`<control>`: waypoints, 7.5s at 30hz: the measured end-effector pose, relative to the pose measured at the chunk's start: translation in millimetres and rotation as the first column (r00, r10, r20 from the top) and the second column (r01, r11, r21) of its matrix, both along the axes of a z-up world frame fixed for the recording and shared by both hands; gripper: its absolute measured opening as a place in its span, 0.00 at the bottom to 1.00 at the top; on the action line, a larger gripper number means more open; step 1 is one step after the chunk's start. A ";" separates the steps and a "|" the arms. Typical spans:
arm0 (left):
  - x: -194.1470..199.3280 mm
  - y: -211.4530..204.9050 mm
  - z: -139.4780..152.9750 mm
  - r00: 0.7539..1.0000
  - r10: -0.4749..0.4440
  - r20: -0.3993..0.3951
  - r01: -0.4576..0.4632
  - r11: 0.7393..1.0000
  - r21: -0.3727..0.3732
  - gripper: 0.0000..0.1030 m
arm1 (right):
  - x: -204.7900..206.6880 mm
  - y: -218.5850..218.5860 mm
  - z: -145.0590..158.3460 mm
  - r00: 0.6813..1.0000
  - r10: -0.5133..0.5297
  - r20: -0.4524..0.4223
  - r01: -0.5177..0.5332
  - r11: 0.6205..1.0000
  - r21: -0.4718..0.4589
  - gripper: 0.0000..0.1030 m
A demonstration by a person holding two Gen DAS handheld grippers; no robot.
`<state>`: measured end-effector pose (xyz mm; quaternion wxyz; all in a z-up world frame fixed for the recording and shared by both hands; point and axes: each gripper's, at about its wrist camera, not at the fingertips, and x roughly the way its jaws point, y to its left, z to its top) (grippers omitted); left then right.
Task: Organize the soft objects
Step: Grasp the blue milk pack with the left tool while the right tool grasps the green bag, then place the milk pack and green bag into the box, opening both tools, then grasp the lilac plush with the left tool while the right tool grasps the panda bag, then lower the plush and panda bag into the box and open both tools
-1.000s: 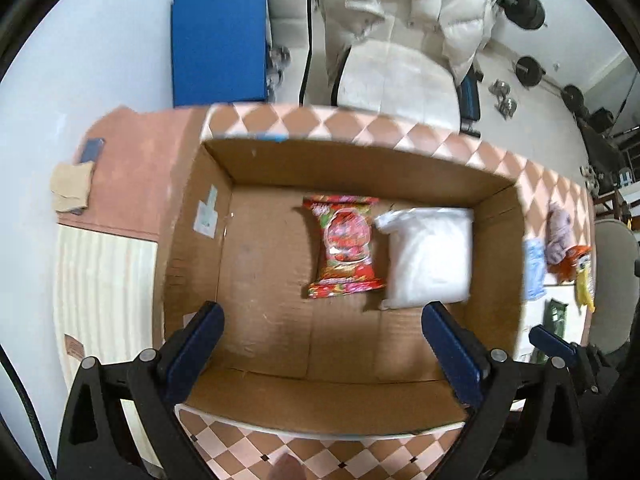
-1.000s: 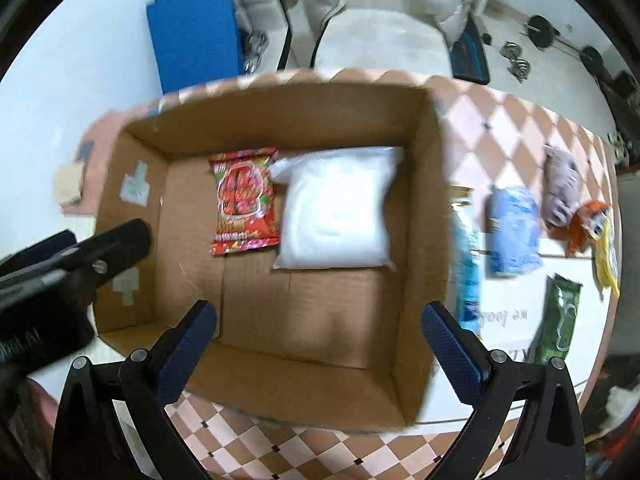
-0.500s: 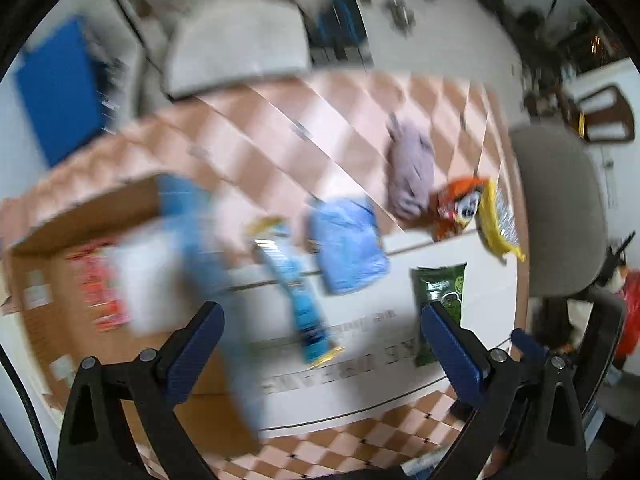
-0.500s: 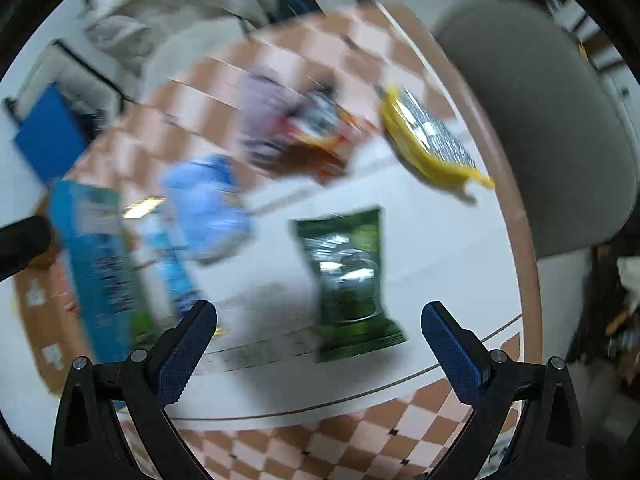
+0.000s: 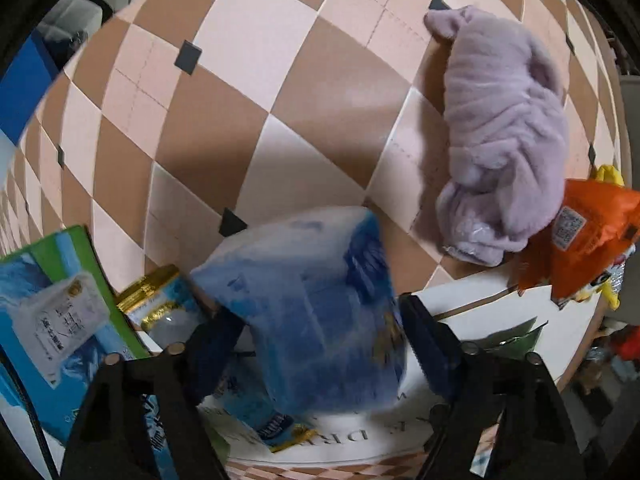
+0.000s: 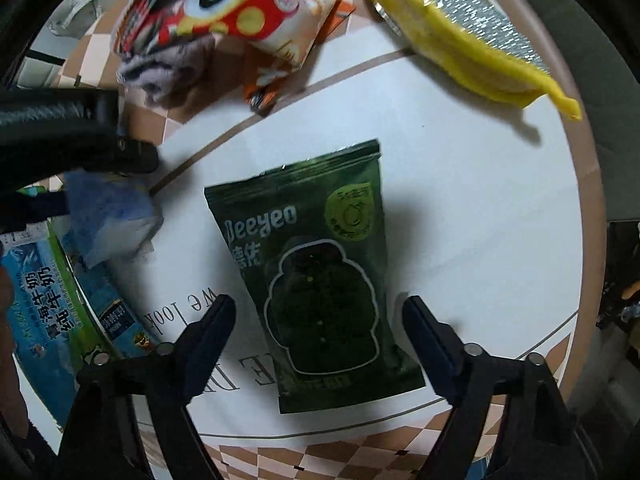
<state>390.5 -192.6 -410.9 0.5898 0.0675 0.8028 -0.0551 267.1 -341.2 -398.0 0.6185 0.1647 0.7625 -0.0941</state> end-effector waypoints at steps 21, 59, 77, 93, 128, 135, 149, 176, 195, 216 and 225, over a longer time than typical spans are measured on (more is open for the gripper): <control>-118.6 165.8 219.8 0.917 0.142 0.372 -0.068 0.977 -0.204 0.41 | -27.1 113.4 183.5 0.938 0.205 0.279 -0.243 0.964 0.109 0.36; -56.9 420.8 62.8 0.952 0.286 0.109 -0.276 0.956 -0.103 0.93 | -1.8 425.8 52.1 0.887 0.455 0.072 -0.460 0.886 0.064 1.00; -143.8 408.7 159.2 0.886 0.319 0.336 -0.295 0.948 -0.119 0.99 | -37.2 391.5 130.1 0.843 0.490 0.221 -0.486 0.871 -0.076 1.00; -225.3 376.2 232.8 0.798 0.331 0.503 -0.303 0.943 -0.139 1.00 | -89.7 346.7 198.1 0.799 0.480 0.363 -0.486 0.870 -0.080 1.00; 26.8 26.0 77.1 0.979 0.095 0.183 -0.087 0.995 -0.053 0.91 | 130.0 -29.2 44.0 0.968 0.210 0.141 -0.232 0.959 0.163 0.80; 51.5 22.9 64.8 0.972 0.204 0.117 -0.185 0.970 -0.155 0.91 | 134.9 -38.5 24.7 0.981 0.146 0.131 -0.177 0.948 0.266 0.35; 76.8 -63.1 -1.0 0.999 0.046 0.009 -0.045 0.994 -0.099 0.49 | 136.5 -70.1 38.5 0.976 0.151 0.155 -0.184 0.957 0.224 0.71; -7.7 -2.3 96.3 0.963 0.093 0.255 -0.056 0.987 -0.151 0.32 | 134.8 -25.7 73.0 0.913 0.347 0.216 -0.360 0.933 0.022 0.24; -133.8 297.1 188.7 0.889 0.304 0.343 -0.274 0.952 -0.133 0.32 | 7.1 276.7 191.1 0.773 0.509 0.379 -0.592 0.793 0.145 0.24; -139.3 448.4 74.5 0.910 0.414 0.019 -0.413 0.909 -0.055 0.40 | 4.3 475.3 64.5 0.799 0.590 0.120 -0.599 0.757 0.261 0.43; -147.0 448.6 91.1 0.917 0.395 0.056 -0.393 0.918 -0.048 0.54 | -5.6 476.4 54.8 0.799 0.597 0.070 -0.594 0.766 0.245 0.80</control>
